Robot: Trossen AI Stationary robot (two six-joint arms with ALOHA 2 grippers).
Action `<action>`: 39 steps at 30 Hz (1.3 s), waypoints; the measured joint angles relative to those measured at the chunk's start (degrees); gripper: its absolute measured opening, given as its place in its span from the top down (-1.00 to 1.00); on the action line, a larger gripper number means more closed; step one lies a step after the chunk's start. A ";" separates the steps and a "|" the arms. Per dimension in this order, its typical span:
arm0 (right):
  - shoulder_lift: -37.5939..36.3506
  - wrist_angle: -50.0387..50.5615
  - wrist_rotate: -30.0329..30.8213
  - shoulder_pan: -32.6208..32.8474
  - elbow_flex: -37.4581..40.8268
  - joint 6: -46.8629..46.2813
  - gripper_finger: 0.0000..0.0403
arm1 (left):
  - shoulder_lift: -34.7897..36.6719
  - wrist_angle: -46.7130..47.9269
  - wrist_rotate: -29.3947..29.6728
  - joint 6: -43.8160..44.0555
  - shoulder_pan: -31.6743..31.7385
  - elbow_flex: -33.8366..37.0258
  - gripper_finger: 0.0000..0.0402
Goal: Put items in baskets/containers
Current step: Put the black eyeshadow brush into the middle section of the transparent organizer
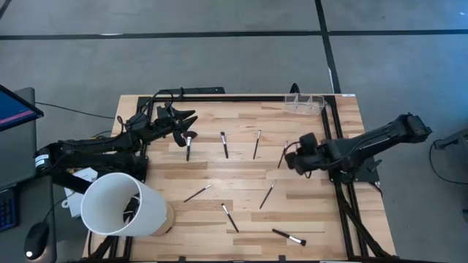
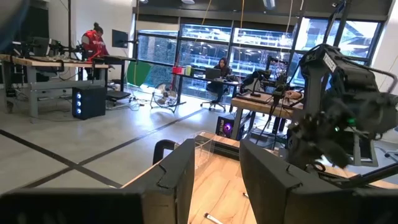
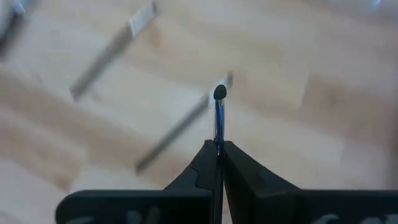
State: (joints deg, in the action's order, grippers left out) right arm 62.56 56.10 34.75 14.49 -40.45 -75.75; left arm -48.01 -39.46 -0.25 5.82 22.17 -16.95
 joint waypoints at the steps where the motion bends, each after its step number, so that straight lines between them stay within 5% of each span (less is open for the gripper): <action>1: -1.07 0.00 2.42 -0.29 -0.02 0.96 0.97 | 0.00 0.00 0.00 0.00 0.00 0.00 0.38; 12: -8.07 0.00 31.35 -8.29 -0.04 11.31 0.97 | 0.00 -0.02 0.00 0.00 0.01 0.00 0.38; 16: -10.40 0.03 37.24 -12.89 0.24 13.24 0.97 | 0.00 -0.04 0.00 -0.01 0.00 0.00 0.38; 21: -14.06 -2.14 37.03 -19.01 1.31 17.29 0.97 | 0.00 -0.07 0.00 -2.45 0.00 0.00 0.38; 27: -17.31 -15.99 32.91 -23.12 1.31 34.72 0.98 | 0.02 -1.13 0.02 -2.60 0.00 -0.02 0.38; 33: -18.00 -31.77 23.36 -29.36 1.31 53.40 0.98 | 0.02 -1.73 0.02 -2.60 0.15 -0.02 0.38; 39: -15.38 -41.39 12.41 -37.20 1.31 62.02 0.99 | 0.02 -1.77 0.02 -2.60 0.13 -0.02 0.38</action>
State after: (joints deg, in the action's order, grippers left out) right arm 47.18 14.71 47.16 -22.71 -39.13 -13.73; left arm -47.99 -41.23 -0.23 3.22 22.31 -16.97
